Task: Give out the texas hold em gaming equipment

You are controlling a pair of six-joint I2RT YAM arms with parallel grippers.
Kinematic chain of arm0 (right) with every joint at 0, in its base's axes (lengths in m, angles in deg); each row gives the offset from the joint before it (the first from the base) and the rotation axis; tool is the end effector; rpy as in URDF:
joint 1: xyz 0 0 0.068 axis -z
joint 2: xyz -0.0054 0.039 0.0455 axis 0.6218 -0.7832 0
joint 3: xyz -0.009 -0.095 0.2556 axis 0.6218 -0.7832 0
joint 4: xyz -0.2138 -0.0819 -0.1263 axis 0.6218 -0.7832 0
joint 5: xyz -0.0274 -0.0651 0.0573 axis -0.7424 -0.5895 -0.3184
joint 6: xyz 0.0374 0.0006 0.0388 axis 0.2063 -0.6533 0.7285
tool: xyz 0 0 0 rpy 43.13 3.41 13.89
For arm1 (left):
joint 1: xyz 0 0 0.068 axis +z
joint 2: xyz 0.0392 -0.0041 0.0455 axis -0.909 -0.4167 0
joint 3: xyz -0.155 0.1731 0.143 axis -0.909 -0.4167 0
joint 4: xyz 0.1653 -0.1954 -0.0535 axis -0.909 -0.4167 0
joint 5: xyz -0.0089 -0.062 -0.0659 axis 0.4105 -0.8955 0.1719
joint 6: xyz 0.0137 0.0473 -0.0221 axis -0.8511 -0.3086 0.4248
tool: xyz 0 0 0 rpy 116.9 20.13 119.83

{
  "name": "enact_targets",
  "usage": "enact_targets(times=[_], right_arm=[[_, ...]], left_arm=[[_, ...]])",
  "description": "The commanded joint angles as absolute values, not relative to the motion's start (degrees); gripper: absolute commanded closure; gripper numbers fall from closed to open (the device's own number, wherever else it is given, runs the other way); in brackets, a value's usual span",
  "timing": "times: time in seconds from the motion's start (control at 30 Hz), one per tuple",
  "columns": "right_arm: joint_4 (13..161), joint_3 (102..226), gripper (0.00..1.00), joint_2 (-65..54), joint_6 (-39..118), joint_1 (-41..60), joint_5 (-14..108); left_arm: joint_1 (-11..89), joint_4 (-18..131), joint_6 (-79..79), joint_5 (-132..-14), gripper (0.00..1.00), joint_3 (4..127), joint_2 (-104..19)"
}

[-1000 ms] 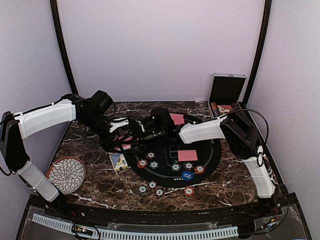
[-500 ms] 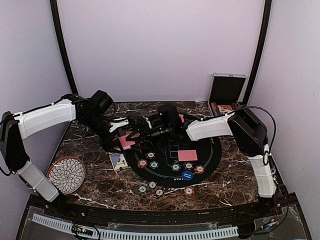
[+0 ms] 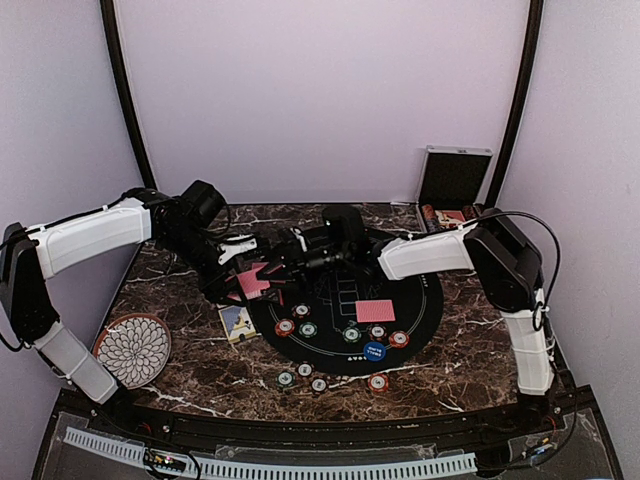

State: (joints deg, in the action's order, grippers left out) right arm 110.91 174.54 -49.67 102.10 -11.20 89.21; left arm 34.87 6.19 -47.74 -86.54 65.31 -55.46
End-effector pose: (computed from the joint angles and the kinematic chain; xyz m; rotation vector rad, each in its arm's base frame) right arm 0.2994 0.3940 0.1961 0.3890 -2.3631 -2.0058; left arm 0.2611 -0.1693 0.2706 1.5485 2.1316 -0.4821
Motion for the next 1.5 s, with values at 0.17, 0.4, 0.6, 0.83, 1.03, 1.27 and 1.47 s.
enact_targets(times=[0.17, 0.4, 0.6, 0.83, 1.03, 1.27, 1.47], right_arm=[[114.0, 173.2, 0.91, -46.4, 102.7, -10.7, 90.5], [114.6, 171.0, 1.00, -44.0, 103.6, -10.2, 90.9], [112.4, 168.5, 1.00, -41.1, 102.5, -9.6, 90.5], [112.3, 160.7, 1.00, -35.4, 101.8, -6.6, 90.2], [106.3, 152.9, 1.00, -28.9, 97.5, -2.5, 90.1], [88.5, 143.2, 1.00, -20.2, 84.2, 5.9, 86.8], [77.4, 139.6, 1.00, -17.3, 75.2, 12.8, 81.9]], left_arm=[[35.1, 5.2, -47.6, -87.9, 1.00, 66.6, -53.9], [35.1, 5.3, -47.7, -87.7, 1.00, 66.5, -54.1], [35.1, 5.3, -47.7, -87.5, 1.00, 66.6, -54.3], [35.1, 5.1, -47.8, -87.3, 1.00, 66.5, -54.1], [35.1, 4.7, -47.9, -87.2, 1.00, 66.5, -53.9], [35.1, 4.5, -47.9, -87.3, 1.00, 66.6, -53.7], [35.1, 4.2, -47.8, -87.6, 1.00, 66.8, -53.7]])
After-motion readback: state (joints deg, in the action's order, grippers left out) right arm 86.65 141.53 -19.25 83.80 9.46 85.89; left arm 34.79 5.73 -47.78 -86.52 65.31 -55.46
